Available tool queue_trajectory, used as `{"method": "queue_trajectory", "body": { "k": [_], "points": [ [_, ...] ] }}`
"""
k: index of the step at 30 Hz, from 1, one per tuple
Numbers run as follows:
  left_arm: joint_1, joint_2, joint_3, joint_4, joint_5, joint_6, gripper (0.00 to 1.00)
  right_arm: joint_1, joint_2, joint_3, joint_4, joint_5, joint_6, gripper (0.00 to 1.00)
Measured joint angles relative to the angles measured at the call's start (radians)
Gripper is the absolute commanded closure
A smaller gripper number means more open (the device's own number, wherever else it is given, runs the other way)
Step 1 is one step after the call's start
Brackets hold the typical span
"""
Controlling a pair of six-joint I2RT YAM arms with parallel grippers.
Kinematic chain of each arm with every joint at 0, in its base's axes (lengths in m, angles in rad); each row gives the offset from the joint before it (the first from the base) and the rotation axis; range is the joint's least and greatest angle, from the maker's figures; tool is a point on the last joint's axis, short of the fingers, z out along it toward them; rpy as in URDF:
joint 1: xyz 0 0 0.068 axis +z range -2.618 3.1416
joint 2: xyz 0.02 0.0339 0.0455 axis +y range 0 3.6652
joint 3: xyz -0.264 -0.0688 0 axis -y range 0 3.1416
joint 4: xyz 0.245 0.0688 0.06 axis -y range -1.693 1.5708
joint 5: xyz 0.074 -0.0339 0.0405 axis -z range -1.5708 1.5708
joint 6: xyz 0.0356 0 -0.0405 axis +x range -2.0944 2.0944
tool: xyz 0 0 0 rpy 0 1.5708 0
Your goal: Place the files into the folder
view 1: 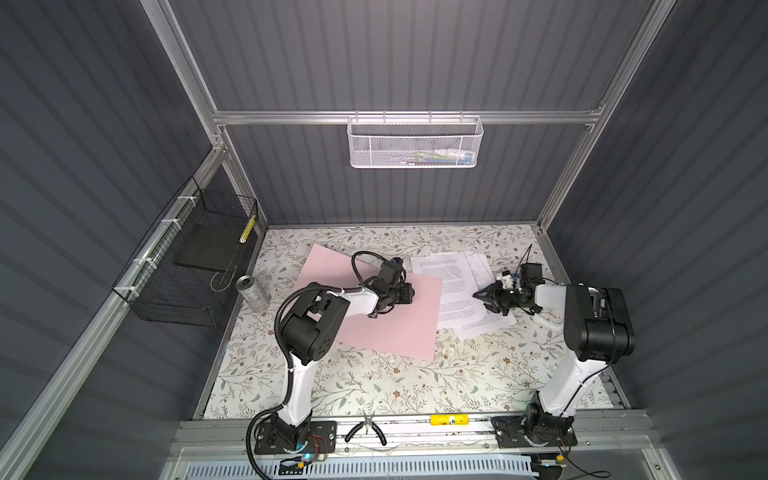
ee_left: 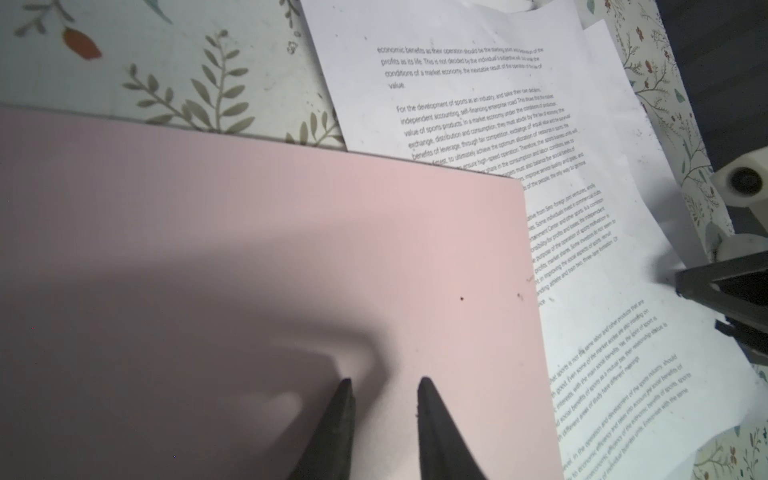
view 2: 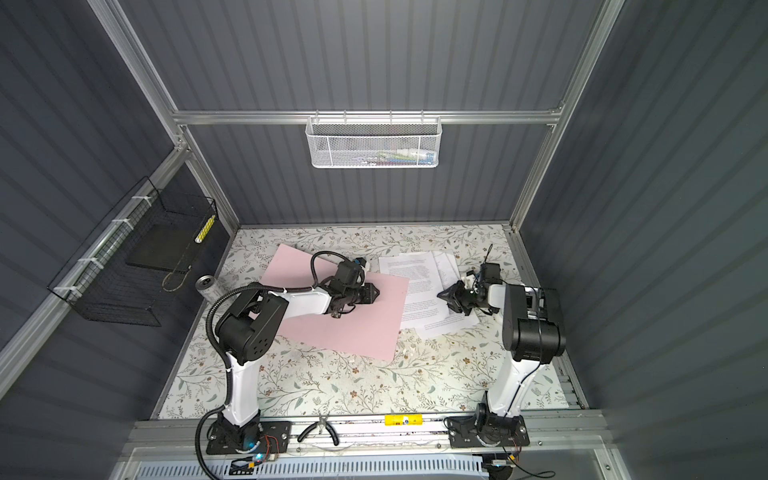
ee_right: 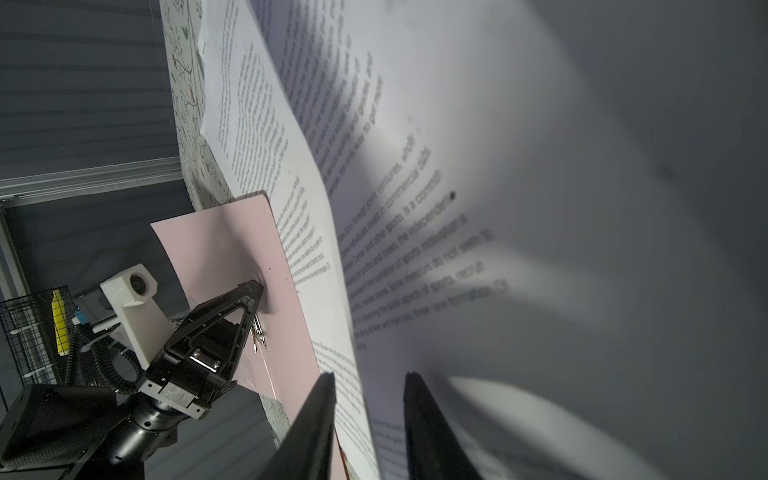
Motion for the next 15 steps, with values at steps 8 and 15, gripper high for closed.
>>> {"method": "queue_trajectory", "body": {
  "k": [8,15],
  "points": [
    [0.0,0.002,0.0,0.004,0.0,0.0,0.72,0.048,0.05,0.077,-0.002,-0.012,-0.005,0.71],
    [0.003,0.002,0.002,0.002,-0.001,0.0,0.72,0.063,0.094,0.144,0.0,-0.034,-0.005,0.79]
  ]
}}
